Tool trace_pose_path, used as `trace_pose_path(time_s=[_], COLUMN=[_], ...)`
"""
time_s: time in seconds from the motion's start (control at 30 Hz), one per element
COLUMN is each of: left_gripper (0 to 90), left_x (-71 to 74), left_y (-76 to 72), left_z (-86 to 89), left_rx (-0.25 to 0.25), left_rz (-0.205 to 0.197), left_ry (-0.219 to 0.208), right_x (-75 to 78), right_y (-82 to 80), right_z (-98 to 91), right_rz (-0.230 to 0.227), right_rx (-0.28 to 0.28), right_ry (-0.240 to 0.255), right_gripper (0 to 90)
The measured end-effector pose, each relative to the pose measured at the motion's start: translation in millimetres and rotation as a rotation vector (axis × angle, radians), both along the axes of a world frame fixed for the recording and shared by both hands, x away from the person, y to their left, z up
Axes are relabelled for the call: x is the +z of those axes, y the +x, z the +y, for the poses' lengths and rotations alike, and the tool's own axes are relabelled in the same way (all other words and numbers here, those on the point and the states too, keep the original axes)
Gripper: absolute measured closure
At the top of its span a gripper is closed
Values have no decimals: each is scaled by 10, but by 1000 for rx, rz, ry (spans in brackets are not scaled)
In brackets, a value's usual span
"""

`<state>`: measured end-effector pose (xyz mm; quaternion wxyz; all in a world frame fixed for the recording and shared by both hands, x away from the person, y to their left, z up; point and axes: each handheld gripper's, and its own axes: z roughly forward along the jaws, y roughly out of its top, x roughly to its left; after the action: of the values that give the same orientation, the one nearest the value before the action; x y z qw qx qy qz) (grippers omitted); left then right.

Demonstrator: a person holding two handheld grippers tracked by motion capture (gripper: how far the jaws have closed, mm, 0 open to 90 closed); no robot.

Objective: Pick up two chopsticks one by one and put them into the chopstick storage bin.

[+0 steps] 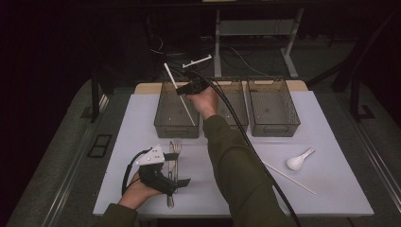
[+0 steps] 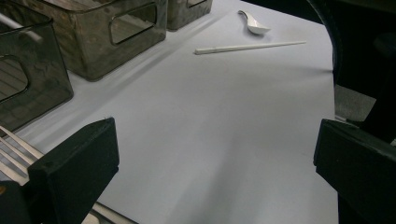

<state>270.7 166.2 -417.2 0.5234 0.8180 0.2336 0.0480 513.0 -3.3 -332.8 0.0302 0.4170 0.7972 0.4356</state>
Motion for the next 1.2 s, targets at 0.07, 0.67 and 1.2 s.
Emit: trace_pose_path(time_s=[0.07,0.67,1.2], left_gripper=[0,0,0], left_x=[0,-3,-18], left_y=[5,5,8], left_z=[6,2,-4], left_rx=[-4,-10,-6], left_rz=[-2,2,-1], left_ry=[7,7,18], right_x=[-27,-325,-130], right_y=[-3,-29,-386], right_z=[6,21,-414], right_rz=[7,65,-19], right_rx=[2,14,142], right_ry=[0,-64,-34], right_gripper=[841,651,412])
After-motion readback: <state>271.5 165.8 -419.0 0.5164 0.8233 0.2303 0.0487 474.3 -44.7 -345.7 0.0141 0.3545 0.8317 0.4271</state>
